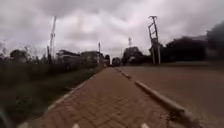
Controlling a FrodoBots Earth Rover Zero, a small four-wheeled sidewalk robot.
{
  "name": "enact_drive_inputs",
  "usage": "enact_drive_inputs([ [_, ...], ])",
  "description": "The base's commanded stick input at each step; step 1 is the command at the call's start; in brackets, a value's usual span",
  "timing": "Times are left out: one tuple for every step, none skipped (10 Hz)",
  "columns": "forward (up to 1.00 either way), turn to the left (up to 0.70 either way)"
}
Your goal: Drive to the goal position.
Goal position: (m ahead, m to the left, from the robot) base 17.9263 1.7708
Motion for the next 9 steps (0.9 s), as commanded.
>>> enact_drive_inputs([
  [0.29,0.0],
  [0.12,0.0],
  [0.0,0.0],
  [0.0,0.0],
  [0.0,0.0],
  [0.0,0.0],
  [0.0,0.0],
  [0.0,0.0],
  [0.0,0.0],
])
